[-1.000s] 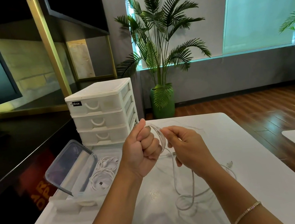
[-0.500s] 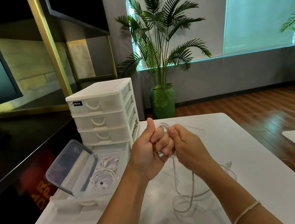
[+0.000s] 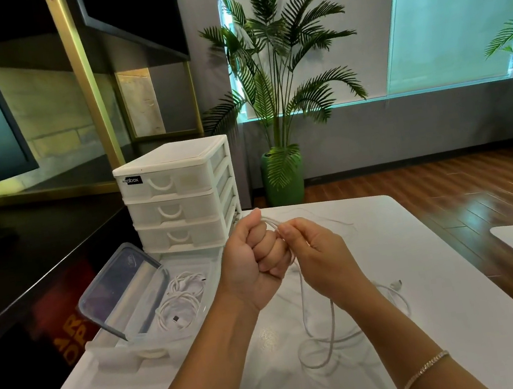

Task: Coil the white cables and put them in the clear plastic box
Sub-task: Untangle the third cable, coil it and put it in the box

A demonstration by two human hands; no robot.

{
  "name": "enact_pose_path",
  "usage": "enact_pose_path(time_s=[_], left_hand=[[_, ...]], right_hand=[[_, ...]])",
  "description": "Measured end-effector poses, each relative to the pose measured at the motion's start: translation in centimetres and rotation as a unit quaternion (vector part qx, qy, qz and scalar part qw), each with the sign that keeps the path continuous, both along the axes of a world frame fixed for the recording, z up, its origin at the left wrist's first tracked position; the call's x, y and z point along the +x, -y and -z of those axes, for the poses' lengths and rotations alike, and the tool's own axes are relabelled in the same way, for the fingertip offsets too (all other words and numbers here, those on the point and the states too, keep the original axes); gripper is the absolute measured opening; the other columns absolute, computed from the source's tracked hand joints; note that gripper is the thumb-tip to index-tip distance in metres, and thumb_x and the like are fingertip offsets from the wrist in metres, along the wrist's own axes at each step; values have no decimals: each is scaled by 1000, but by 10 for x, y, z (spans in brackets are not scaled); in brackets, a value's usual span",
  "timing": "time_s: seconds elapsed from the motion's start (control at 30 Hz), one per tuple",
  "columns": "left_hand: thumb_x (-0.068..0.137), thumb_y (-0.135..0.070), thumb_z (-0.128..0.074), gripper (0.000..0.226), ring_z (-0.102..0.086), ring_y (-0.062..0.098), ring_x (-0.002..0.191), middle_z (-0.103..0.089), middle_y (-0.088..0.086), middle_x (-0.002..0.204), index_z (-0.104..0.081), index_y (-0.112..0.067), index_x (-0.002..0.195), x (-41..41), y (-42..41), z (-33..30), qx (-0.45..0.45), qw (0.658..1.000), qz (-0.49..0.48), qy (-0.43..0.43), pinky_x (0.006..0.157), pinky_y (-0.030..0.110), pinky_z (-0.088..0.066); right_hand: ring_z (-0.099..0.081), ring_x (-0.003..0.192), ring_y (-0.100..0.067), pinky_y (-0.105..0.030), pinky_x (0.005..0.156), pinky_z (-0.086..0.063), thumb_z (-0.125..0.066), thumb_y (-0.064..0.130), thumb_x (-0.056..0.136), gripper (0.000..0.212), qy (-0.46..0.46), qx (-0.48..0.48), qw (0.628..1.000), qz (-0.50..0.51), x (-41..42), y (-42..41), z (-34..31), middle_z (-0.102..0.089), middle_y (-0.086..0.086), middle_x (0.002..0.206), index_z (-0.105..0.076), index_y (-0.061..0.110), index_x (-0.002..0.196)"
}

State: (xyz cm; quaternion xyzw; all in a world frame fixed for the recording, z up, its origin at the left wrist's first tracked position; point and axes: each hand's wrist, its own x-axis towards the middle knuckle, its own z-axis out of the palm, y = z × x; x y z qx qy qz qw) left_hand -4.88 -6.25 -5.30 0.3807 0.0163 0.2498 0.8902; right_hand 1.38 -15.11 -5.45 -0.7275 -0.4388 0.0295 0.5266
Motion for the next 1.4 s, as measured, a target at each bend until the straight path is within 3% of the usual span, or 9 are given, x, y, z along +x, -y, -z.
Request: enact_pose_path(time_s=[0.17, 0.33, 0.53, 0.63, 0.7, 0.9, 1.1, 1.23, 1.4], left_hand=[[88, -32, -36, 52, -7, 9, 37, -8, -6, 42, -22, -24, 39, -7, -12, -6, -119, 987, 22, 102, 34, 18, -15], [97, -33, -31, 54, -17, 8, 44, -27, -2, 42, -42, -12, 48, -12, -25, -1, -216, 950, 55, 220, 39, 23, -30], [94, -19, -32, 39, -35, 11, 42, -35, -1, 50, -62, -6, 73, -19, -30, -14, -243, 947, -81, 191, 51, 20, -32], [101, -25, -25, 40, -34, 8, 45, -34, -3, 52, -62, -7, 98, -18, -27, -16, -151, 971, -141, 119, 55, 18, -37], [102, -26, -23, 40, -38, 8, 47, -36, -4, 50, -59, -11, 107, -17, -22, -17, 11, 982, -185, 39, 62, 20, -46], [101, -30, -23, 33, -56, 7, 60, -51, -11, 54, -55, -29, 107, -16, -11, -8, 438, 854, -251, -123, 74, 19, -51], [101, -28, -28, 34, -51, 7, 59, -50, -7, 58, -60, -30, 88, -17, -14, -4, 528, 803, -208, -181, 60, 20, -46], [99, -32, -33, 45, -33, 7, 45, -39, -11, 42, -46, -19, 58, -20, -11, -7, 476, 846, -152, -185, 46, 18, -29], [78, -56, -31, 51, -29, 6, 39, -34, -11, 41, -56, -14, 64, -23, -9, -10, 494, 844, -104, -180, 44, 15, -28]], right_hand=[[-47, 54, -5, -23, 60, -41, -40, 32, 97, 24, -19, -8, 1000, -18, -2, 1, -2, -54, 10, 62, -62, 24, 91], [-50, 56, -6, -30, 70, -47, -44, 30, 96, 33, 22, -27, 999, -3, -5, 1, -3, -54, 8, 57, -67, 7, 96], [-57, 64, -24, -34, 69, -49, -42, 29, 97, 37, 101, -68, 993, -7, -10, -3, 5, -64, -11, 67, -64, 2, 85], [-56, 65, -25, -36, 67, -48, -43, 30, 96, 35, 156, -101, 982, -13, -15, -5, 9, -63, -12, 68, -59, 3, 79], [-58, 69, -23, -34, 70, -51, -43, 32, 96, 32, 191, -140, 971, -18, -19, -5, 8, -66, -10, 75, -64, 8, 89], [-53, 65, -7, -27, 75, -51, -52, 35, 91, 26, 191, -133, 971, -49, -21, 1, -4, -71, 2, 86, -70, 20, 102], [-54, 62, 2, -18, 71, -46, -60, 29, 87, 15, 72, -69, 992, -71, -14, 13, -18, -55, 23, 63, -71, 22, 81], [-55, 53, 5, -17, 57, -45, -58, 27, 88, 20, -3, -5, 997, -75, -9, 16, -23, -58, 17, 63, -59, 32, 68], [-53, 48, 1, -10, 46, -45, -54, 27, 90, 22, -49, 50, 997, -38, -9, 18, -26, -57, 9, 59, -58, 26, 68]])
